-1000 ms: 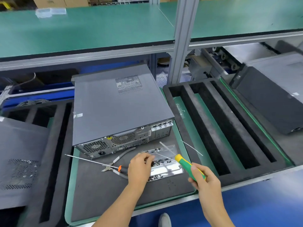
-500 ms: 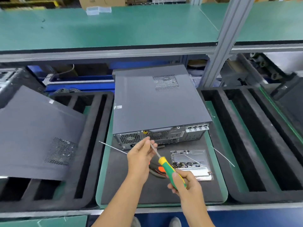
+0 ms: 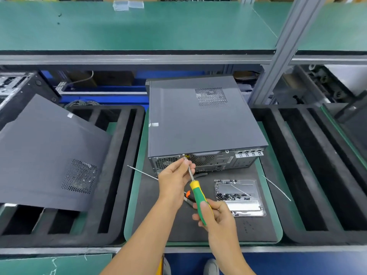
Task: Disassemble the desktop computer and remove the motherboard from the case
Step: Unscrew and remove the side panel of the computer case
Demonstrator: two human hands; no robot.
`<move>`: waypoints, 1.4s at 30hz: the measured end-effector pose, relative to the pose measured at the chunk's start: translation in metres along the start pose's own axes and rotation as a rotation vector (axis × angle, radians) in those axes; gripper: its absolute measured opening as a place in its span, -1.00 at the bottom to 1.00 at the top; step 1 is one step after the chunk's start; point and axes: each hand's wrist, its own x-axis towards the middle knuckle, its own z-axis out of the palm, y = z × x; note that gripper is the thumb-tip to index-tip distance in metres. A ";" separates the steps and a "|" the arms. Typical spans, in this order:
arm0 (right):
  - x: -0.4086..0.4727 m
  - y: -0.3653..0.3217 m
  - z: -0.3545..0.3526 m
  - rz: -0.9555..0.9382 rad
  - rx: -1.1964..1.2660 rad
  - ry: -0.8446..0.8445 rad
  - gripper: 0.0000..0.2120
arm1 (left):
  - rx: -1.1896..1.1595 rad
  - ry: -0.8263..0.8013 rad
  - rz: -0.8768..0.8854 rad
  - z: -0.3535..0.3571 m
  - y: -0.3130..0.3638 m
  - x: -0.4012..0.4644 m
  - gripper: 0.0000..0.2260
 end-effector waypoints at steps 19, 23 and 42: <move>-0.006 -0.005 0.012 0.030 -0.013 0.021 -0.79 | 0.097 0.027 -0.004 0.002 0.005 0.003 -0.91; -0.007 -0.006 0.015 0.033 -0.019 0.019 -0.80 | 0.118 0.054 0.006 0.004 0.007 0.003 -0.94; -0.007 -0.017 0.034 0.481 0.662 -0.081 -0.65 | 0.173 0.050 -0.048 0.004 0.025 0.002 -0.93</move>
